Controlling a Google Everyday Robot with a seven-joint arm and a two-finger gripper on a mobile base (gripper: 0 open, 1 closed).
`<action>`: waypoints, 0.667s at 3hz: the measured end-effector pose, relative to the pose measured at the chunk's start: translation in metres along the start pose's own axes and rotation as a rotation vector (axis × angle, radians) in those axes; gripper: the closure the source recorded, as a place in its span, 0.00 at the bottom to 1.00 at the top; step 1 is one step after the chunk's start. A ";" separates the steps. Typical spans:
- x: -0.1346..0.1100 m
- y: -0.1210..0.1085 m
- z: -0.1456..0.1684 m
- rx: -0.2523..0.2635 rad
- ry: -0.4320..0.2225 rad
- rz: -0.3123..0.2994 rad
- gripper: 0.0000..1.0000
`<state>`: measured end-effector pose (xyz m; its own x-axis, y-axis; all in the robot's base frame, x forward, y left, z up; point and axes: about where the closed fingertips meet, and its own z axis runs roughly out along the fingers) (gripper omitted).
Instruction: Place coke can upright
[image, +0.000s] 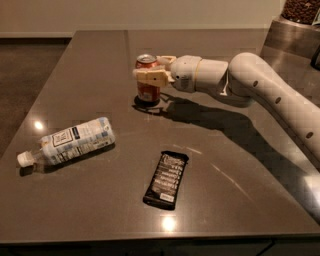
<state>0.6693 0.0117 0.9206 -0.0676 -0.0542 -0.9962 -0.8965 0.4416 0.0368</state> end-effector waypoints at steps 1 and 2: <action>0.002 -0.001 -0.001 0.020 -0.027 -0.016 0.27; 0.001 0.001 0.001 0.016 -0.027 -0.017 0.05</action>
Offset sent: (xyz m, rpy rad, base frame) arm 0.0004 -0.0012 -0.0017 0.0147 -0.0249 -0.0182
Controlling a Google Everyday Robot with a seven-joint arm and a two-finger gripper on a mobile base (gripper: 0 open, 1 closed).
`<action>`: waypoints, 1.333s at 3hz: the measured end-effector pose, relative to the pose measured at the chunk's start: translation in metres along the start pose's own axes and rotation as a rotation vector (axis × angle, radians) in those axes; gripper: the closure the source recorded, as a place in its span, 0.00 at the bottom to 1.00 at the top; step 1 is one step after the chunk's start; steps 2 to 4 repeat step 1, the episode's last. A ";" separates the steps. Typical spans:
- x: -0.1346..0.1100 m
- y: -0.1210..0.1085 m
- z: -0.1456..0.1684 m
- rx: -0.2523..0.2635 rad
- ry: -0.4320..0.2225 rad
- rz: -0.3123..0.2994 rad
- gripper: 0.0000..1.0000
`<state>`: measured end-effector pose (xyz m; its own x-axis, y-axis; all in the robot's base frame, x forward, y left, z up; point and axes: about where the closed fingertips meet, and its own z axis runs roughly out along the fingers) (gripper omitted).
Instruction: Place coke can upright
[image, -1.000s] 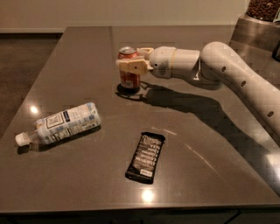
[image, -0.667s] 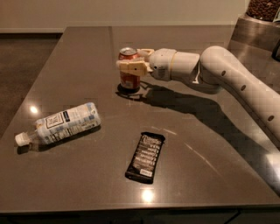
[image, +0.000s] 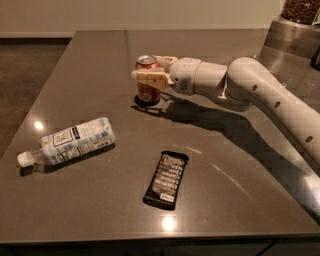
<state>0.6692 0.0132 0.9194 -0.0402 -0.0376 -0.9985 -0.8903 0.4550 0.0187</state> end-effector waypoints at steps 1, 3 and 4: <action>0.000 0.001 0.001 -0.003 0.000 0.000 0.00; 0.000 0.001 0.001 -0.003 0.000 0.000 0.00; 0.000 0.001 0.001 -0.003 0.000 0.000 0.00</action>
Offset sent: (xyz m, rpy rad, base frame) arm 0.0000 0.0000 0.0000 0.0000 0.0000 0.0000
